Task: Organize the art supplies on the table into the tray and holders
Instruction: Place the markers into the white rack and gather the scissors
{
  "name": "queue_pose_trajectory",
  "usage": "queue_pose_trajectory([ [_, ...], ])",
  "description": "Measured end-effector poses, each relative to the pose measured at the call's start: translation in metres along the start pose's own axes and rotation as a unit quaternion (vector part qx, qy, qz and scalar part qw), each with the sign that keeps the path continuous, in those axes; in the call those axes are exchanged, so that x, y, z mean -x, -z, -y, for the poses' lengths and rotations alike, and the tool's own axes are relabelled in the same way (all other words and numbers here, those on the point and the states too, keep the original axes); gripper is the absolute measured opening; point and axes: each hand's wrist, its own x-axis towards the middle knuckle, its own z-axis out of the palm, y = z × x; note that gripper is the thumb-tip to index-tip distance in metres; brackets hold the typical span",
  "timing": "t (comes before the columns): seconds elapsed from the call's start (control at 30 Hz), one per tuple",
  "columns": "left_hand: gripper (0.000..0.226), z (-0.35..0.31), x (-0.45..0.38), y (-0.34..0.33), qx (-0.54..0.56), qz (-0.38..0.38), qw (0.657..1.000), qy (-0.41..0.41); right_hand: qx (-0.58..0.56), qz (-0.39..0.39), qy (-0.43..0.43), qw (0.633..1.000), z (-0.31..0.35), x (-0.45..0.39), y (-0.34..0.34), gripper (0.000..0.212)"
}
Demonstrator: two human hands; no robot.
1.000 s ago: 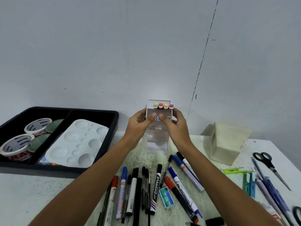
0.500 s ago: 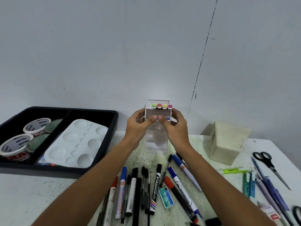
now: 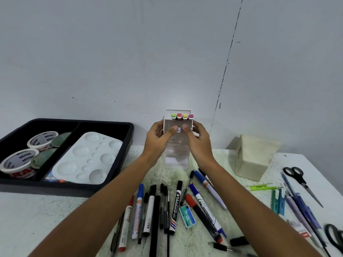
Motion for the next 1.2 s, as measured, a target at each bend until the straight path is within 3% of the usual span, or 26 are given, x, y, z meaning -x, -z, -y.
queue_pose_trajectory([
  [0.2,0.041,0.002,0.0,-0.004,-0.012,-0.015,1.0,-0.001,-0.044,0.016,-0.025,0.999,-0.006,0.0,0.006,0.026],
  [0.57,0.049,0.006,-0.003,-0.005,-0.005,-0.029,0.999,0.024,-0.028,0.056,-0.025,0.998,-0.008,-0.003,0.013,0.037],
  [0.7,0.055,0.007,0.001,0.008,-0.118,-0.007,0.993,0.031,0.028,0.054,-0.043,0.997,-0.005,0.003,0.02,0.046],
  [0.8,0.059,0.018,0.031,0.031,-0.278,0.033,0.96,-0.002,0.122,0.06,-0.021,0.991,-0.019,0.035,0.032,0.045],
  [0.9,0.051,0.039,0.078,0.07,-0.396,0.132,0.906,-0.075,0.242,0.116,-0.007,0.963,-0.052,0.077,0.054,0.048],
  [0.97,0.056,0.05,0.107,0.1,-0.45,0.186,0.864,-0.128,0.373,0.138,0.006,0.918,-0.075,0.095,0.07,0.057],
  [1.07,0.071,0.068,0.135,0.136,-0.499,0.168,0.835,-0.161,0.537,0.175,-0.025,0.824,-0.092,0.113,0.083,0.077],
  [1.2,0.089,0.089,0.154,0.149,-0.562,0.146,0.805,-0.119,0.586,0.172,-0.008,0.792,-0.096,0.123,0.08,0.093],
])
